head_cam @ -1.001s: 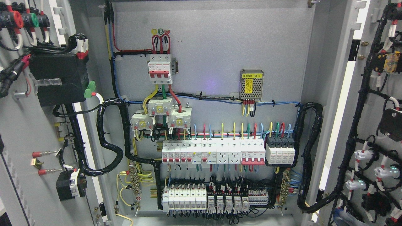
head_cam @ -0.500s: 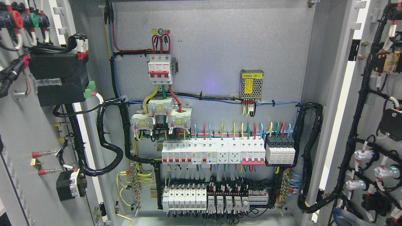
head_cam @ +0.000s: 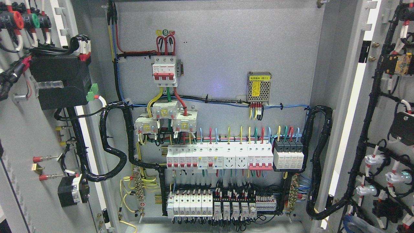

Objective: Open door with both hands

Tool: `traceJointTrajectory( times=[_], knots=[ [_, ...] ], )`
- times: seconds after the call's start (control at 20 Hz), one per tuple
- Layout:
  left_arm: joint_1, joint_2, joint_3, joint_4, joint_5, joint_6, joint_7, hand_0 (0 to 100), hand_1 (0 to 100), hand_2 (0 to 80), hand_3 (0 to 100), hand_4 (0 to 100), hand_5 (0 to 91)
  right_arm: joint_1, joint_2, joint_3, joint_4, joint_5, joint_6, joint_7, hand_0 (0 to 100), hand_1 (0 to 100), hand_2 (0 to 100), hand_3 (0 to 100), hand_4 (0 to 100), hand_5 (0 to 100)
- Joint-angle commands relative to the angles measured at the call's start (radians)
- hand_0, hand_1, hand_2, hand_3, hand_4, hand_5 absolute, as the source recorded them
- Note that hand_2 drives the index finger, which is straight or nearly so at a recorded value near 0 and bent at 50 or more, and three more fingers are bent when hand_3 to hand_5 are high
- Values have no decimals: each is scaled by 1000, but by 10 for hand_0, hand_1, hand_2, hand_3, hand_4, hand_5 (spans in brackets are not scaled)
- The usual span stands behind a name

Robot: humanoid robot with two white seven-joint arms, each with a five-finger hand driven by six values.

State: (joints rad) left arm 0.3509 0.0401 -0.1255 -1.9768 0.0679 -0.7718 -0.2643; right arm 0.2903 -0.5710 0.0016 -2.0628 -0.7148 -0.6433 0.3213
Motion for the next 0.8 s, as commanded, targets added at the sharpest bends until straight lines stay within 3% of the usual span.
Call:
traceJointTrajectory(
  times=[0.0,0.75],
  knots=[
    [-16,-45,105,-36,-3,-316,2,0,0,0,0,0,0,0,8,-23,13,-6,2,-1,380,0,0,0,0,0],
    [-15,-43,268,-43,38,-437,28,0,0,0,0,0,0,36,26,-89,36,-17,1,-4,380,0,0,0,0,0]
  ],
)
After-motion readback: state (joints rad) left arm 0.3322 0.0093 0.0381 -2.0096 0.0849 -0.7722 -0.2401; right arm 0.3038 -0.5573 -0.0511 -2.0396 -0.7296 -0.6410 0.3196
